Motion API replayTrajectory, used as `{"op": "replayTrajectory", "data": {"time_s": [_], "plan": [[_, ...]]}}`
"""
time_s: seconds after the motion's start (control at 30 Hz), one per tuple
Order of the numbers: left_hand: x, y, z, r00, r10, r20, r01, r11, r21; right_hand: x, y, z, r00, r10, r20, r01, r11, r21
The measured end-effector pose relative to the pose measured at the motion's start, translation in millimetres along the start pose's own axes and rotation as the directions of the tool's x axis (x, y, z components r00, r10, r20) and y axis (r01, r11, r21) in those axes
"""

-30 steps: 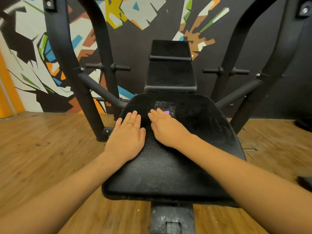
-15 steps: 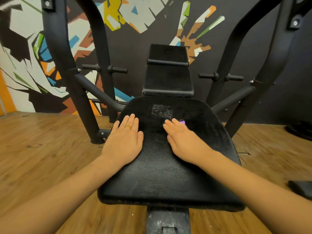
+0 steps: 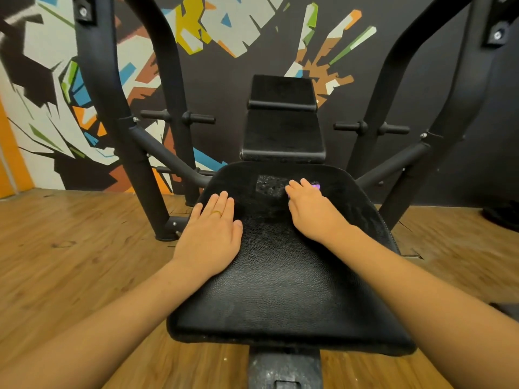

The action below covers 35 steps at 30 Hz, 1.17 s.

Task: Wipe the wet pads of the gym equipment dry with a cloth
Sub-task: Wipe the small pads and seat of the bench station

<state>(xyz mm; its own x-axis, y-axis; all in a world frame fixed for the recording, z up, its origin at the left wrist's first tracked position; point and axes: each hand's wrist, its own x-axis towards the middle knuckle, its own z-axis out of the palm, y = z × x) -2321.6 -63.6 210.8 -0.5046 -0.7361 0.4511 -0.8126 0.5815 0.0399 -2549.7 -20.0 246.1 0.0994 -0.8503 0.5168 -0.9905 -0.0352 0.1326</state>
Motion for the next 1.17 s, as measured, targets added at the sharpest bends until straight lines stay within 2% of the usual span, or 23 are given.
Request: {"op": "replayTrajectory", "data": {"time_s": [0.17,0.27,0.33,0.53,0.73,1.04,1.17], "plan": [[-1,1,1,1.0,-0.005,-0.009,0.006,1.0,0.006,-40,-21,-3,0.99,-0.138,-0.009,0.138,0.988,0.062],[-1,0,2,1.0,-0.002,-0.01,0.002,1.0,0.013,-41,-17,-4,0.986,-0.164,0.01,0.162,0.979,0.125],[0,0,1,1.0,0.0,-0.005,0.0,1.0,0.014,-25,-7,-2,0.99,-0.141,0.021,0.138,0.985,0.102],[0,0,1,1.0,-0.004,-0.006,0.004,1.0,0.011,28,28,6,0.998,0.058,0.027,-0.059,0.998,0.028],[-1,0,0,1.0,-0.001,-0.003,0.001,1.0,0.011,38,29,5,0.996,0.068,0.05,-0.07,0.997,0.022],[-2,3,1,1.0,-0.019,-0.009,0.019,1.0,0.022,-38,-37,-17,0.969,-0.215,0.123,0.19,0.963,0.19],[-1,2,0,1.0,-0.012,-0.012,0.012,1.0,0.01,-26,-22,-17,0.965,-0.24,0.109,0.214,0.955,0.207]]}}
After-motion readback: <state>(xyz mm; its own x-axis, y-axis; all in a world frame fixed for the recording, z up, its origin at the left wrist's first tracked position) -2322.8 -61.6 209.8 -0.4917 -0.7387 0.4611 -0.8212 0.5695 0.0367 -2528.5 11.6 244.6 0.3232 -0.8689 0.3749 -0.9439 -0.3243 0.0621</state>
